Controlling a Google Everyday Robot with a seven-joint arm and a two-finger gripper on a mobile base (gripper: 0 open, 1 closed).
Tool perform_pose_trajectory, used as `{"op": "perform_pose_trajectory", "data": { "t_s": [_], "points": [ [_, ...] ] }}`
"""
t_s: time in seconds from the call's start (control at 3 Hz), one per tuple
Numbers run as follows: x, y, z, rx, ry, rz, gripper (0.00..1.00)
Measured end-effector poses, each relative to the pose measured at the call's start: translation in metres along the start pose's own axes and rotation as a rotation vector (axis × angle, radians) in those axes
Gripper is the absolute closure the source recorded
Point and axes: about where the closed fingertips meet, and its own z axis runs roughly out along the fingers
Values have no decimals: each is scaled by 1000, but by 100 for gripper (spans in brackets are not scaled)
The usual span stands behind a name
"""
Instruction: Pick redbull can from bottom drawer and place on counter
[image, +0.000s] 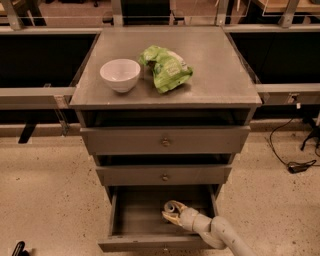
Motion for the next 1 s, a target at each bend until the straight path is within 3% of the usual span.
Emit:
{"op": "perform_pose_trajectory", "data": {
  "t_s": [0.33, 0.67, 1.0],
  "points": [
    [-21, 7, -12, 1, -28, -42, 100],
    [-58, 25, -37, 3, -77, -125, 100],
    [-89, 61, -59, -41, -115, -188, 100]
  ]
}}
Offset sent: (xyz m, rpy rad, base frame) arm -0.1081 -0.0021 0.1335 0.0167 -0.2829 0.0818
